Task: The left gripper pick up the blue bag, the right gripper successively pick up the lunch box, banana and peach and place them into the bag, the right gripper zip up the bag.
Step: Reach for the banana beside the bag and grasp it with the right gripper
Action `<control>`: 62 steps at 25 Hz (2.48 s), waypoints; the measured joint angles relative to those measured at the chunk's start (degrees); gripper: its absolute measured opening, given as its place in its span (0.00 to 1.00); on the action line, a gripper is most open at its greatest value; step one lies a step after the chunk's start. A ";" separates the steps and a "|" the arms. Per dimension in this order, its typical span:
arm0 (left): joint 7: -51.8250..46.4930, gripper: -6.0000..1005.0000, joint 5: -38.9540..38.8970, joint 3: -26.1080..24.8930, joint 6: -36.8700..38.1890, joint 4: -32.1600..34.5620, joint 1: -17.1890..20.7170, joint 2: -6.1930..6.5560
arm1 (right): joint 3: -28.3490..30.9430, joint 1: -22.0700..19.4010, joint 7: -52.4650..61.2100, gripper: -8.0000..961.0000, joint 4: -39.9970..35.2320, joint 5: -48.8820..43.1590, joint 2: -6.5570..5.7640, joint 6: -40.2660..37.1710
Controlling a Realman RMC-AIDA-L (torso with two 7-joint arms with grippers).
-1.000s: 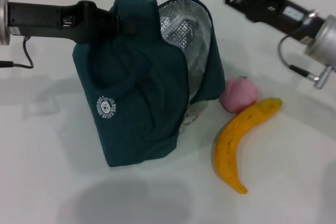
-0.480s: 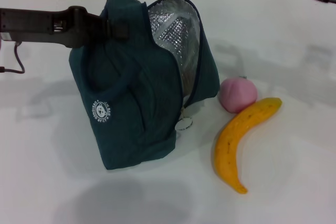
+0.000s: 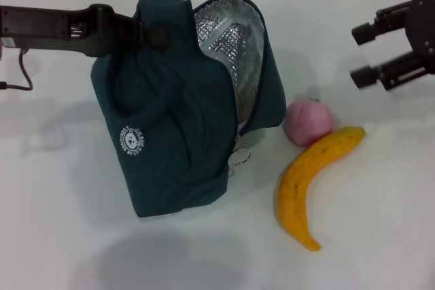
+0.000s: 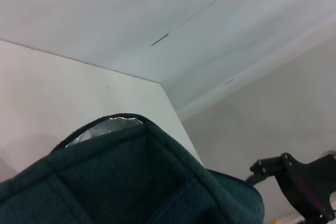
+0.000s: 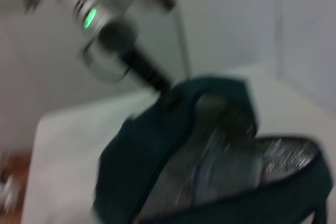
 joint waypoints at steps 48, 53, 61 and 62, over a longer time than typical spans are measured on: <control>-0.32 0.04 -4.46 -0.09 -0.74 -0.79 1.10 -1.47 | -34.99 8.70 -31.75 0.90 4.13 -24.88 7.61 13.74; -0.26 0.04 -4.49 -0.09 -0.78 -0.79 1.13 -1.77 | -37.23 8.52 -31.96 0.90 5.96 -24.42 7.60 16.69; 0.00 0.04 -4.49 -0.09 -0.89 -0.78 1.13 -1.84 | -38.58 8.81 -32.61 0.90 7.72 -23.22 7.60 18.68; 0.09 0.04 -4.49 -0.09 -0.96 -0.78 1.13 -1.85 | -38.59 8.96 -32.66 0.90 8.21 -23.20 7.60 19.00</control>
